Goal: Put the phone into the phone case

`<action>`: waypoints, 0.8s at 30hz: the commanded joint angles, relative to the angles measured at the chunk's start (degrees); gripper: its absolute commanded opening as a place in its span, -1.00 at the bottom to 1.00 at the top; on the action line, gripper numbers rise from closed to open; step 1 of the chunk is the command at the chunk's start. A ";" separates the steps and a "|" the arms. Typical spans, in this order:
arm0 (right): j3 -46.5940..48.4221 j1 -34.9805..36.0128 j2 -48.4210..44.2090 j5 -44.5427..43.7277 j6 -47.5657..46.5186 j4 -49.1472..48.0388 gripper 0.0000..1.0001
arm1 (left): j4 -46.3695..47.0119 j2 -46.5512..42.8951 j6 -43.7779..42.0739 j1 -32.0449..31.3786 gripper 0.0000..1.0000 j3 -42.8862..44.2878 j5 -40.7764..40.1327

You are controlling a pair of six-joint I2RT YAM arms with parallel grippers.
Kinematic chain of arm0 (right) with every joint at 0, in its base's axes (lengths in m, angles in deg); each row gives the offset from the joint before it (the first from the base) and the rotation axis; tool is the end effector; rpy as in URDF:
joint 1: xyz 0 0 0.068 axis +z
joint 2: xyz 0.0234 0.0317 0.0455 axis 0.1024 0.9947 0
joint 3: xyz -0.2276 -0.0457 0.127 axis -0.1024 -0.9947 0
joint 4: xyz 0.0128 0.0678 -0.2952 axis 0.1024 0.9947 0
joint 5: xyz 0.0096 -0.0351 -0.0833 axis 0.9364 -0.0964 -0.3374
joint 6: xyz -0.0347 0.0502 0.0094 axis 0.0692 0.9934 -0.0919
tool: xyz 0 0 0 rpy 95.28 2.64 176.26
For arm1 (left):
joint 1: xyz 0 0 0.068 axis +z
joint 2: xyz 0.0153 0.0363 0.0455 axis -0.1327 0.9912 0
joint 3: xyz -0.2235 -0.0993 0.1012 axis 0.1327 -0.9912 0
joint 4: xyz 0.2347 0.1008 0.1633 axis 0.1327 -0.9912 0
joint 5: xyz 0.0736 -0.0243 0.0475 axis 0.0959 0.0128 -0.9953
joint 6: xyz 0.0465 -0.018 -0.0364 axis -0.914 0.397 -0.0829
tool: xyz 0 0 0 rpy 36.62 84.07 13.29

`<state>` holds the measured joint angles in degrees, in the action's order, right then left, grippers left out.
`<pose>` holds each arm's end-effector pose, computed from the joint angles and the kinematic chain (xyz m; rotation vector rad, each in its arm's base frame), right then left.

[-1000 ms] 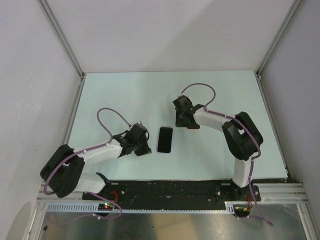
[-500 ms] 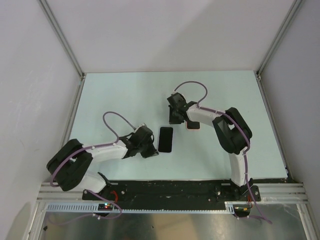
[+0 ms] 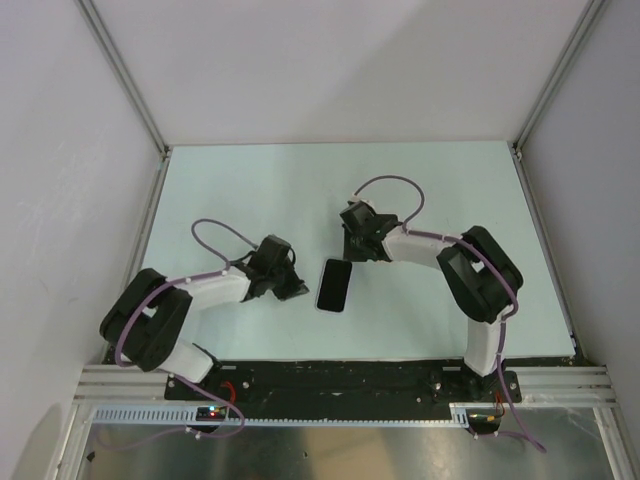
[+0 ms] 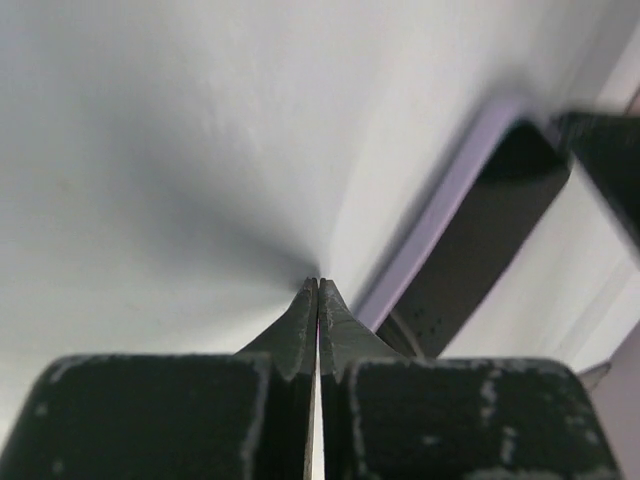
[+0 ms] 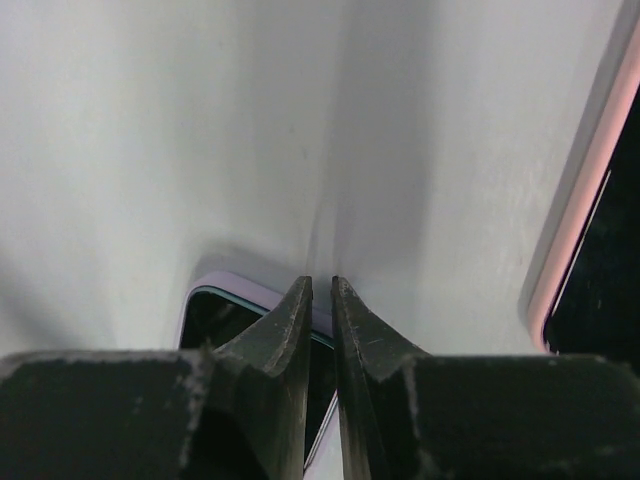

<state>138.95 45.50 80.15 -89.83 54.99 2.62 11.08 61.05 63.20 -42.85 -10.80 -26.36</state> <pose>0.3373 0.2735 0.1089 -0.1177 2.5426 0.3961 0.2393 -0.1734 0.0861 -0.6068 2.6446 -0.7120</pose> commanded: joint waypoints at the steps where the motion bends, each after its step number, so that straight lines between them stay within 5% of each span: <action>1: -5.60 4.17 -3.35 1.15 2.73 7.88 -0.64 | -2.12 1.67 -5.17 4.35 -1.00 3.84 -3.80; 11: -10.76 3.97 -7.52 -0.22 5.52 7.62 -0.63 | -6.74 -3.92 -7.99 5.09 -1.00 2.84 -3.08; 18: -9.35 2.71 -5.98 1.48 3.90 6.47 -0.63 | -8.34 -15.05 -1.35 -3.27 -1.00 -8.65 -3.98; 24: -9.07 1.91 -5.09 2.62 3.21 5.94 -0.62 | -8.27 -13.51 3.23 -11.68 -1.00 -8.45 -4.38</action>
<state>129.99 47.83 72.81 -88.76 59.78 3.82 3.36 46.06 62.50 -50.58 -20.00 -29.33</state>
